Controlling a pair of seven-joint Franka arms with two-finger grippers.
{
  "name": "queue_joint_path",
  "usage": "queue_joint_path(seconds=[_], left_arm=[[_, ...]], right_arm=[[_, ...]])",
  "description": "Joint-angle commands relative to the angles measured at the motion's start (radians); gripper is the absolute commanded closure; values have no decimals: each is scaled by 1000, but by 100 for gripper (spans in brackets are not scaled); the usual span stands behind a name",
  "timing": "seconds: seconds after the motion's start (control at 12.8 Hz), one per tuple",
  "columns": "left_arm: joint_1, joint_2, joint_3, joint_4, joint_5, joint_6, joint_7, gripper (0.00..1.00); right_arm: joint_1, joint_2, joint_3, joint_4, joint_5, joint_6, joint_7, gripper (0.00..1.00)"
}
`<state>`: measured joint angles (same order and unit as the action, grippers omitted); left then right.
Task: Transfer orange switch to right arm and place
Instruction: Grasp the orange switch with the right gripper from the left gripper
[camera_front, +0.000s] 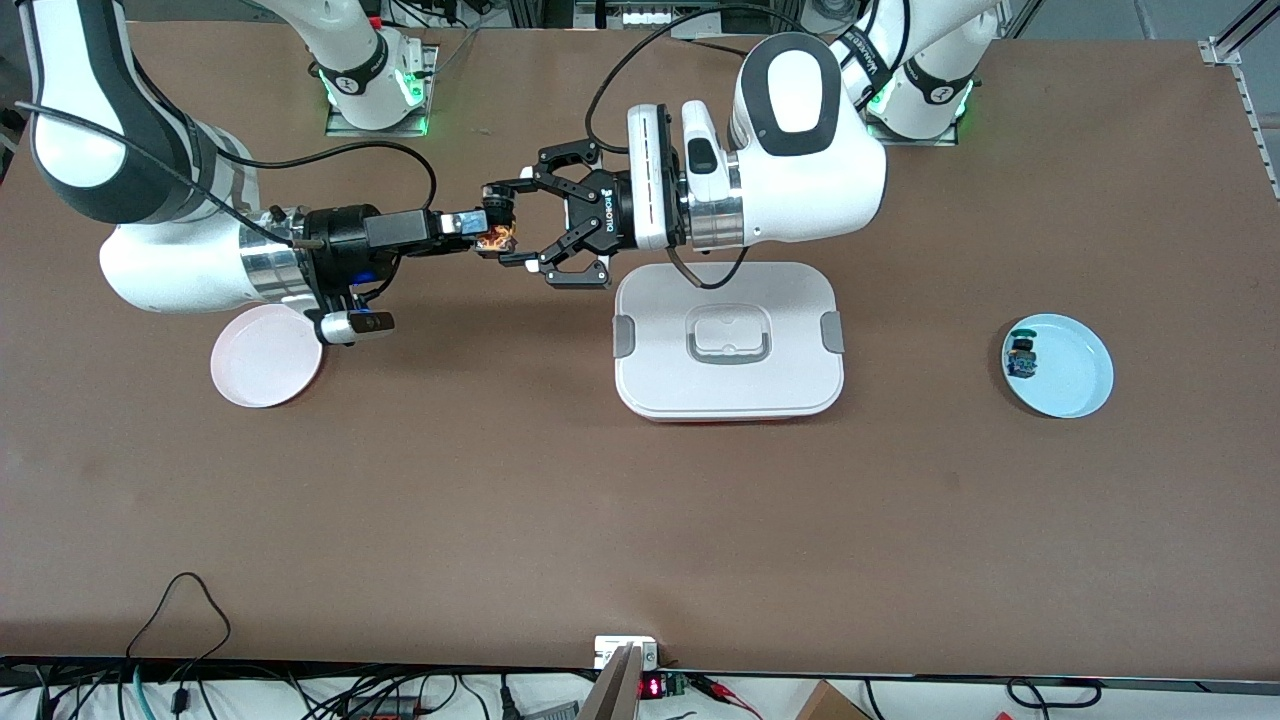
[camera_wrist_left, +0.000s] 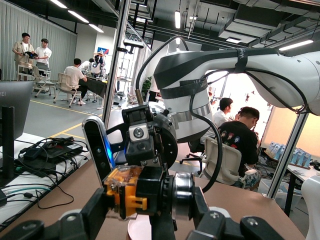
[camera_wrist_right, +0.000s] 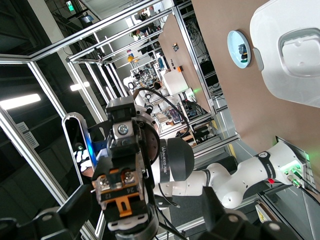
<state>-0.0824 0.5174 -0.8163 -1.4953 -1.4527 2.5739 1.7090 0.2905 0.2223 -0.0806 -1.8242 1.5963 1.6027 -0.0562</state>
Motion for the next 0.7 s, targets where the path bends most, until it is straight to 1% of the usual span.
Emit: queue_joint_path(seconds=[0.0, 0.16, 0.23, 0.39, 0.55, 0.62], left_arm=[[1, -17, -4, -5, -29, 12, 0, 100], [1, -17, -4, -5, -29, 12, 1, 100], [1, -17, -4, -5, -29, 12, 0, 100], [1, -17, -4, -5, -29, 14, 0, 100], [1, -17, -4, -5, -28, 12, 0, 100], [1, -17, -4, -5, -28, 14, 1, 100]], right_arm=[[15, -8, -4, -10, 34, 11, -4, 4], [15, -9, -4, -12, 34, 10, -2, 5], [13, -11, -4, -12, 34, 3, -4, 16], [10, -15, -4, -10, 33, -1, -33, 57], [4, -12, -5, -10, 34, -7, -30, 86], [4, -12, -8, -9, 33, -10, -30, 88]])
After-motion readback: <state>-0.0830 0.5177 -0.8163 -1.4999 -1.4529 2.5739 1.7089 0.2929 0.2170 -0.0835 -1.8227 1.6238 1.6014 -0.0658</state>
